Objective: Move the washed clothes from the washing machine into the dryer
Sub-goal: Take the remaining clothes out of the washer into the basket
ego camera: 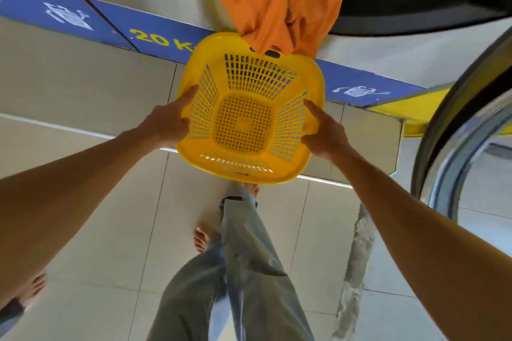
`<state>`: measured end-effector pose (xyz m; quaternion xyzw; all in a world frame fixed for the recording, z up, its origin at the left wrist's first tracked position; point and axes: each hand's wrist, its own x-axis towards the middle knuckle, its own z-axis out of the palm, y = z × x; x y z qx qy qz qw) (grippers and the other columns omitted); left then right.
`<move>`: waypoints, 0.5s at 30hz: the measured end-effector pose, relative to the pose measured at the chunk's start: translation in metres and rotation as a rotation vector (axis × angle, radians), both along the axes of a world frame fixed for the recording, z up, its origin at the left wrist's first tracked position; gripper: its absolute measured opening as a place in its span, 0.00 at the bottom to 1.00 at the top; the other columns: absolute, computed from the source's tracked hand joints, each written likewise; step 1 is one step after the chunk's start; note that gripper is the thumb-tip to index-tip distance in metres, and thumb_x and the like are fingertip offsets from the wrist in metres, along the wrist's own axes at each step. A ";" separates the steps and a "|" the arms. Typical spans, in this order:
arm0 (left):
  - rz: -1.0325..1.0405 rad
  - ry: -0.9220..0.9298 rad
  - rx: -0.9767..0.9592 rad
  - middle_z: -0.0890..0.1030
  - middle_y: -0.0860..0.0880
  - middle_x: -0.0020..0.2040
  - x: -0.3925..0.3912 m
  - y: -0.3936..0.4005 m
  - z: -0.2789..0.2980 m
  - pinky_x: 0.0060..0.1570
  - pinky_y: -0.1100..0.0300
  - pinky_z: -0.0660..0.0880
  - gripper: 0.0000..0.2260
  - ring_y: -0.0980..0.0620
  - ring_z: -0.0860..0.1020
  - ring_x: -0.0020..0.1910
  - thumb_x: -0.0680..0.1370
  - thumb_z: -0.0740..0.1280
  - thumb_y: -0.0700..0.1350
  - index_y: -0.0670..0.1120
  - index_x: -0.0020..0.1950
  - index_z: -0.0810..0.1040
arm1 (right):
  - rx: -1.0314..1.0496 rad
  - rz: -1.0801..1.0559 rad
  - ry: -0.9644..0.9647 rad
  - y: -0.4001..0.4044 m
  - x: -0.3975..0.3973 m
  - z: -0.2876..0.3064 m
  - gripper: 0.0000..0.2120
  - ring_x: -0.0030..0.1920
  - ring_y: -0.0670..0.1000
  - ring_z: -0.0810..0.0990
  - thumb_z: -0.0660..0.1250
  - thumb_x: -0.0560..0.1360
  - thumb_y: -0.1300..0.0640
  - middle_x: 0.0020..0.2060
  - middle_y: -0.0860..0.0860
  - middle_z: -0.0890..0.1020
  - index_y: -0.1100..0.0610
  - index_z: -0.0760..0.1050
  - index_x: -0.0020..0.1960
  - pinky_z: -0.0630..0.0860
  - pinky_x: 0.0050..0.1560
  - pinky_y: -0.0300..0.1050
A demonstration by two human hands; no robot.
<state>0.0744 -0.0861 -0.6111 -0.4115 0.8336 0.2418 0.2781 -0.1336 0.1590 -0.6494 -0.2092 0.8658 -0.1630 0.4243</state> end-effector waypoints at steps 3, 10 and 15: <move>0.005 -0.025 0.020 0.68 0.37 0.74 -0.001 -0.003 0.007 0.65 0.49 0.68 0.31 0.34 0.71 0.68 0.79 0.62 0.41 0.58 0.79 0.54 | 0.086 0.111 -0.017 -0.002 -0.007 0.015 0.37 0.67 0.61 0.74 0.67 0.75 0.60 0.72 0.57 0.72 0.42 0.57 0.79 0.74 0.62 0.51; -0.070 0.217 -0.241 0.78 0.35 0.50 -0.013 0.004 0.041 0.61 0.47 0.69 0.24 0.34 0.77 0.52 0.67 0.60 0.47 0.46 0.61 0.81 | -0.210 -0.106 0.394 -0.033 -0.050 0.132 0.21 0.63 0.54 0.78 0.65 0.74 0.47 0.62 0.50 0.80 0.41 0.74 0.67 0.75 0.63 0.53; -0.008 0.470 -0.271 0.84 0.39 0.49 -0.054 0.010 0.078 0.56 0.53 0.72 0.16 0.38 0.82 0.47 0.70 0.66 0.41 0.45 0.56 0.83 | -0.277 0.029 0.409 -0.114 -0.071 0.170 0.50 0.73 0.60 0.66 0.74 0.66 0.38 0.76 0.58 0.57 0.35 0.47 0.78 0.70 0.68 0.58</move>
